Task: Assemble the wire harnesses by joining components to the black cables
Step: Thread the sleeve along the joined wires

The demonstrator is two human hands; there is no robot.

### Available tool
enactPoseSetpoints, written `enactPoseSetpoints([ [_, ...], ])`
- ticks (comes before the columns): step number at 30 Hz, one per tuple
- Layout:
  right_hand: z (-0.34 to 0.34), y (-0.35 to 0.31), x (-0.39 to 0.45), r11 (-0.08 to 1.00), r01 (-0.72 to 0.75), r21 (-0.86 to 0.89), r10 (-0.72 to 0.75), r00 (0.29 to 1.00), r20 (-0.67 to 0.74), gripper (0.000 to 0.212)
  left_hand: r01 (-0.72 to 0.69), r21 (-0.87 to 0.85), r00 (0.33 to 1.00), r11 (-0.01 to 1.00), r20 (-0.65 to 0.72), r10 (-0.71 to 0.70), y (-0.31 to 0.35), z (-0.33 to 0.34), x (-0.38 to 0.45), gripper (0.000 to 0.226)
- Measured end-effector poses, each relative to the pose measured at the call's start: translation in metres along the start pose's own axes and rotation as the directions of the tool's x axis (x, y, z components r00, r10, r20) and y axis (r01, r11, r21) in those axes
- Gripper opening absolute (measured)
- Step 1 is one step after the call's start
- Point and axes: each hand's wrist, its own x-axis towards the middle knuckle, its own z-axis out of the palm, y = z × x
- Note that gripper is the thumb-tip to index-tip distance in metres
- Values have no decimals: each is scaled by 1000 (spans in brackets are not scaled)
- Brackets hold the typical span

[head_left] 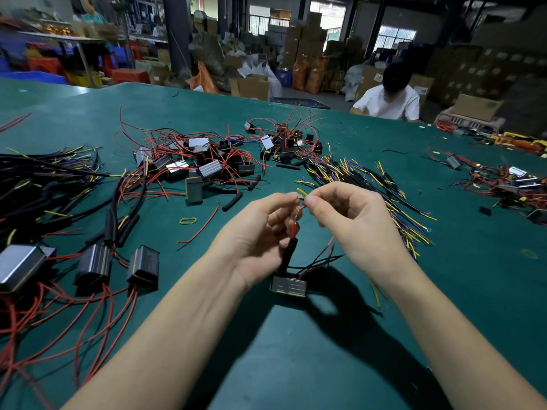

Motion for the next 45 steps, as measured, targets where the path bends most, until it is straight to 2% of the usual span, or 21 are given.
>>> enactPoseSetpoints([
  [2, -4, -1, 0, 1000, -8, 12, 9, 1000, -3, 16, -163, 164, 986, 973, -1, 166, -2, -3, 2, 12],
  [3, -6, -2, 1, 1000, -15, 10, 15, 1000, 1, 16, -267, 315, 961, 911, 9, 278, -2, -6, 3, 15],
  [5, -12, -3, 2, 1000, -31, 2, 31, 999, 18, 16, -420, 562, 887, 713, 87, 453, 0, -12, 4, 22],
  [6, -15, -4, 2, 999, -41, 7, 40, 999, 26, 15, -462, 627, 860, 627, 144, 489, 0, -16, 5, 24],
  [8, -19, -5, 2, 998, -54, 26, 53, 997, 51, 14, -485, 731, 856, 480, 285, 432, -2, -21, 8, 24],
  [10, -22, -7, 2, 998, -54, 22, 52, 994, 101, 14, -474, 807, 880, 352, 423, 216, -5, -24, 10, 24],
  [12, -24, -8, 2, 998, -59, 11, 57, 985, 164, 14, -475, 809, 865, 347, 501, 19, -3, -26, 11, 26],
  [13, -25, -9, 2, 998, -63, 6, 61, 980, 191, 13, -478, 801, 853, 361, 521, -26, 0, -26, 12, 27],
  [20, -32, -11, 3, 997, -75, -22, 78, 960, 268, 11, -449, 850, 868, 273, 488, -93, 4, -13, 22, 13],
  [21, -32, -11, 3, 996, -83, -33, 89, 955, 284, 11, -431, 876, 882, 218, 460, -104, 1, -11, 23, 10],
  [24, -29, -10, 2, 990, -107, -89, 131, 933, 335, 9, -391, 912, 921, -128, 388, -49, -4, -6, 24, 12],
  [25, -29, -10, 2, 989, -109, -103, 138, 930, 341, 8, -383, 904, 922, -188, 387, -19, -6, -5, 23, 11],
  [27, -31, -12, 1, 989, -107, -103, 135, 936, 325, 11, -342, 919, 933, -198, 358, 50, -6, -8, 21, 10],
  [29, -37, -13, 2, 989, -105, -100, 130, 946, 298, 14, -265, 951, 941, -158, 290, 172, -1, -20, 17, 12],
  [31, -39, -10, 4, 981, -125, -147, 164, 942, 294, 9, -201, 979, 914, -33, 199, 353, 7, -38, 16, 13],
  [33, -34, -3, 7, 963, -166, -214, 226, 929, 294, 10, -214, 968, 838, 134, 111, 534, 11, -54, 14, 16],
  [35, -26, 5, 12, 934, -211, -288, 294, 913, 284, 12, -257, 943, 782, 210, 75, 619, 11, -61, 14, 22],
  [38, -20, 14, 21, 863, -273, -424, 421, 854, 306, 15, -292, 923, 739, 251, 52, 671, 3, -64, 16, 19],
  [42, -24, 22, 38, 733, -288, -616, 581, 737, 347, 25, -324, 919, 644, 222, 43, 764, -9, -63, 23, 8],
  [43, -24, 21, 46, 744, -284, -605, 564, 753, 339, 26, -328, 920, 633, 216, 44, 773, -11, -62, 23, 6],
  [45, -18, 20, 72, 803, -250, -542, 436, 865, 247, 26, -324, 924, 614, 203, 42, 788, -13, -60, 25, 5],
])
